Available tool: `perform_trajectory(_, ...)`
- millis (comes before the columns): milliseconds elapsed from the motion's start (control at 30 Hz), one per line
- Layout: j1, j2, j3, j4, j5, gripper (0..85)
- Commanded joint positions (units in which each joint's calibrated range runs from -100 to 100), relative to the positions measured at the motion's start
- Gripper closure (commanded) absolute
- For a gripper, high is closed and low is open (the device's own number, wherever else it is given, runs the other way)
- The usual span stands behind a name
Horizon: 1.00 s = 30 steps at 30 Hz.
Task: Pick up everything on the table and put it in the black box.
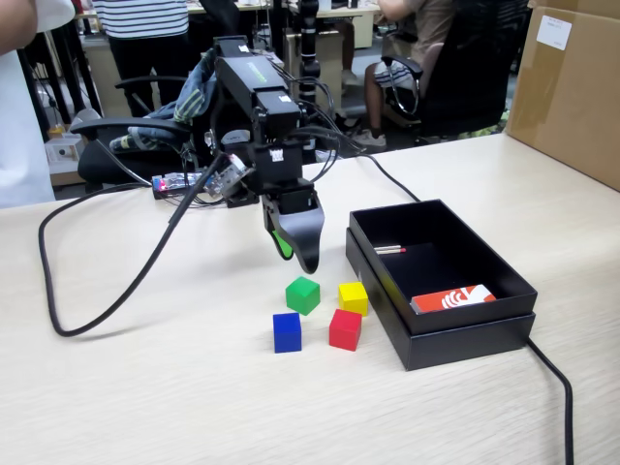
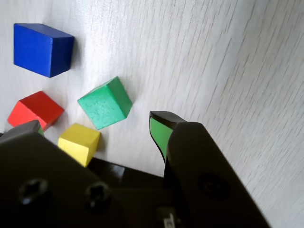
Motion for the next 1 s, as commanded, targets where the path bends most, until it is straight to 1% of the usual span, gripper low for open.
perform_trajectory(0,0.0,2.38,6.08,-1.06,-1.03,40.8)
perform_trajectory(200,-0.24,10.18,8.98,-1.24,-1.27,41.1)
perform_trajectory(267,-0.34,13.16,10.7,-1.84,-1.22,43.2)
perform_trajectory(333,-0.34,15.34,11.97,-3.14,-1.12,43.5)
perform_trajectory(367,-0.34,16.26,12.43,-3.83,-1.03,45.4)
perform_trajectory(433,-0.34,19.13,14.33,-4.0,-0.73,55.2)
perform_trajectory(500,-0.34,19.93,15.24,-4.09,-0.54,63.0)
perform_trajectory(533,-0.39,19.36,15.96,-4.95,-0.29,71.6)
perform_trajectory(567,-0.39,18.56,16.05,-5.3,-0.29,73.7)
perform_trajectory(700,0.15,7.31,16.14,-9.7,0.05,74.1)
perform_trajectory(833,2.34,-4.16,16.51,-10.65,0.29,74.1)
perform_trajectory(867,3.22,-6.57,17.32,-10.65,0.34,74.1)
perform_trajectory(900,6.35,-9.44,21.13,-10.65,1.07,73.9)
perform_trajectory(967,9.28,-7.95,25.48,-10.65,2.0,73.9)
